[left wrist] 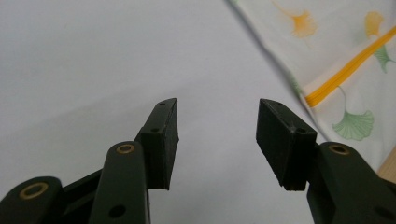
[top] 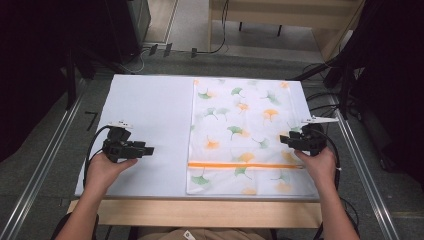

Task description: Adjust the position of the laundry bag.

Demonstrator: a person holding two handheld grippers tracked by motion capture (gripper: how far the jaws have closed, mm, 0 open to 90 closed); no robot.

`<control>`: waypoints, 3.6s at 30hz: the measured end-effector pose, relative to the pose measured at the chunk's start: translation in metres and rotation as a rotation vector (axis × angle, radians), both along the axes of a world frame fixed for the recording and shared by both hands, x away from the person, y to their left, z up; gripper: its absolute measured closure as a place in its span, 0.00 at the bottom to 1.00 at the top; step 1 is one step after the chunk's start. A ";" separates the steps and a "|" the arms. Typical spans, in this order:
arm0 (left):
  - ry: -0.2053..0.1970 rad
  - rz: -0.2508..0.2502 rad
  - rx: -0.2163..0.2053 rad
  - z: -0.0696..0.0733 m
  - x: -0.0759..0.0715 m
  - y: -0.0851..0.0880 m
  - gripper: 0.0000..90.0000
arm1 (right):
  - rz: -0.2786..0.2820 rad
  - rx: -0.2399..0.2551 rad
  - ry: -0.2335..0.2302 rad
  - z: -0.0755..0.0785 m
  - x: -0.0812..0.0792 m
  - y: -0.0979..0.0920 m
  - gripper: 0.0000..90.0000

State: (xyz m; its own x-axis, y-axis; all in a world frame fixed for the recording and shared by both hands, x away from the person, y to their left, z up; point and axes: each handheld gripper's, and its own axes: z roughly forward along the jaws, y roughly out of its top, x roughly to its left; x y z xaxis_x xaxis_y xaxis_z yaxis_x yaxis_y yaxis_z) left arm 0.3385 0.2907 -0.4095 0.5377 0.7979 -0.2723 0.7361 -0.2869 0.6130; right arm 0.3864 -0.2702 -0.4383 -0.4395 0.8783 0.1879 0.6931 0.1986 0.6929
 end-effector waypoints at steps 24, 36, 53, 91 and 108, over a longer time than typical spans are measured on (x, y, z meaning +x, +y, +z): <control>0.039 0.000 -0.031 -0.006 0.009 -0.001 0.47 | 0.045 -0.021 0.027 -0.007 0.001 0.010 0.53; 0.036 -0.006 -0.028 -0.007 0.008 -0.002 0.44 | 0.054 -0.025 0.033 -0.007 0.001 0.011 0.52; 0.033 -0.016 -0.030 -0.007 0.008 -0.007 0.45 | 0.046 -0.009 0.050 -0.008 0.002 0.010 0.52; 0.050 -0.099 -0.006 -0.017 0.025 -0.080 0.50 | -0.042 -0.025 0.066 -0.016 -0.008 -0.023 0.53; 0.084 -0.107 0.033 -0.035 0.031 -0.110 0.52 | -0.108 -0.048 0.061 -0.018 -0.008 -0.046 0.52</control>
State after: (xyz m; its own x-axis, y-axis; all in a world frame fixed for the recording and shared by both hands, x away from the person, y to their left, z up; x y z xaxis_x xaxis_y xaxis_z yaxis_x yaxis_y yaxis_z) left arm 0.3694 0.1808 -0.4447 0.5966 0.7468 -0.2940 0.7485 -0.3856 0.5396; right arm 0.3786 -0.3167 -0.4565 -0.3307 0.9287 0.1680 0.7527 0.1521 0.6406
